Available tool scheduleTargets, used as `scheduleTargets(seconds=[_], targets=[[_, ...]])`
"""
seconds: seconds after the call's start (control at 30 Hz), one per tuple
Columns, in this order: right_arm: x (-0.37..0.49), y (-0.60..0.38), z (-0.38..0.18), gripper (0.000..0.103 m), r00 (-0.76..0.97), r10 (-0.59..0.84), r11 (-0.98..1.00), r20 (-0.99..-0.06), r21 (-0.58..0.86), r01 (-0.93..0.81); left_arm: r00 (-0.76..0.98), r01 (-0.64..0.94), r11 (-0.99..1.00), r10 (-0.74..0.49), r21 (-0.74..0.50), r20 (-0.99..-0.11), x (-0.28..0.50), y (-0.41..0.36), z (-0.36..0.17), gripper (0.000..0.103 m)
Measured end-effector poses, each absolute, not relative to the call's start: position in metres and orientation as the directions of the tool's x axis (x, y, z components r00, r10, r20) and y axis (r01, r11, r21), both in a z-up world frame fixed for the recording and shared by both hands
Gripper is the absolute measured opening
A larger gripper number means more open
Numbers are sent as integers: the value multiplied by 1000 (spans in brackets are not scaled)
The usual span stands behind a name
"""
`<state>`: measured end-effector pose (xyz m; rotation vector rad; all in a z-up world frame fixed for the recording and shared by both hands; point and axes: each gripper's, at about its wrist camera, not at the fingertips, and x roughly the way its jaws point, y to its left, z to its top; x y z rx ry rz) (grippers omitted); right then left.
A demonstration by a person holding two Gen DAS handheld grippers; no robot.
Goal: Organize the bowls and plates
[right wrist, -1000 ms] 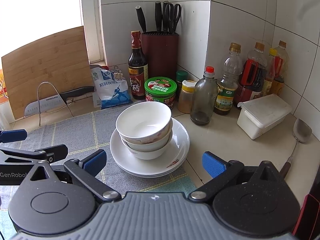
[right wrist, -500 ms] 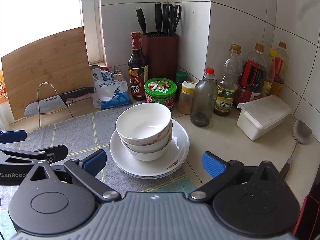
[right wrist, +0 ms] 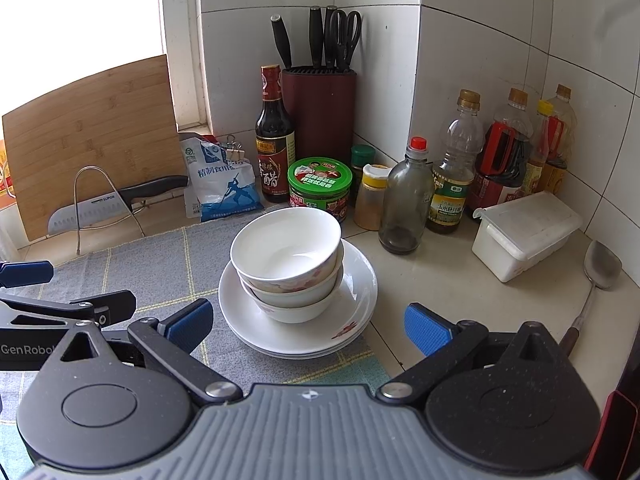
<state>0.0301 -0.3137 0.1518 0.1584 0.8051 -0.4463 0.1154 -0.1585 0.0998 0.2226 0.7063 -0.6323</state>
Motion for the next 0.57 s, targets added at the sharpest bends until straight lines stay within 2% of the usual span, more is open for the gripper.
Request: scheduleTargets(seconds=[0.57], targets=[[30,-314,154,103,608,-326,896,-724,-33,442,583,609,793,-465,-21,-667,116,-159,100,102]])
